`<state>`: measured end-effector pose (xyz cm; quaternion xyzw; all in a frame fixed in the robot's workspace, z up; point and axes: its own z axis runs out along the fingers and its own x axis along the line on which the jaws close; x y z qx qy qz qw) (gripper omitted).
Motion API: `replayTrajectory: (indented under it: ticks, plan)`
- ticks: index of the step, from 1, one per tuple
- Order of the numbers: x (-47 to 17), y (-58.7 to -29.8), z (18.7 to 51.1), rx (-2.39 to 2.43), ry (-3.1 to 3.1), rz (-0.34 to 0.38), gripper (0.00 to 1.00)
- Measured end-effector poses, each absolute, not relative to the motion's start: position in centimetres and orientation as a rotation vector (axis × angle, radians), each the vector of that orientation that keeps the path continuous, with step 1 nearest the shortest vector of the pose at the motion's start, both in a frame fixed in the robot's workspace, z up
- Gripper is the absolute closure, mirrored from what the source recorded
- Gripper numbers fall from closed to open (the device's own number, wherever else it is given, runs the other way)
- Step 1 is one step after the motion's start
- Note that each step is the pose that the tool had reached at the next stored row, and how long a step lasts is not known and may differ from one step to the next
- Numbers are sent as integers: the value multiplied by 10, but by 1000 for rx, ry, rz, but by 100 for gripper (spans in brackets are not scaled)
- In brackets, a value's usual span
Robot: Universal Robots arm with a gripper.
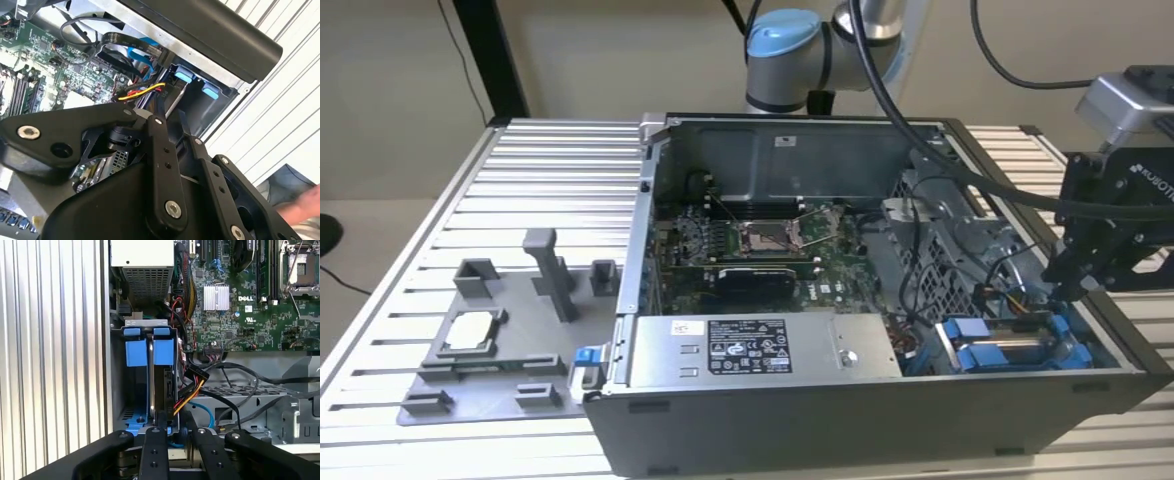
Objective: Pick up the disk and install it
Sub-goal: 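Insert the first disk wire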
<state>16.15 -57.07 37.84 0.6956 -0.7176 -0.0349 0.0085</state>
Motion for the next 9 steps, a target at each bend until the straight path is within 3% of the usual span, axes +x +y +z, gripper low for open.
replayTrajectory:
  ticks: [9]
  plan:
    - [165,-571,379,2173,-2242,-109,0]
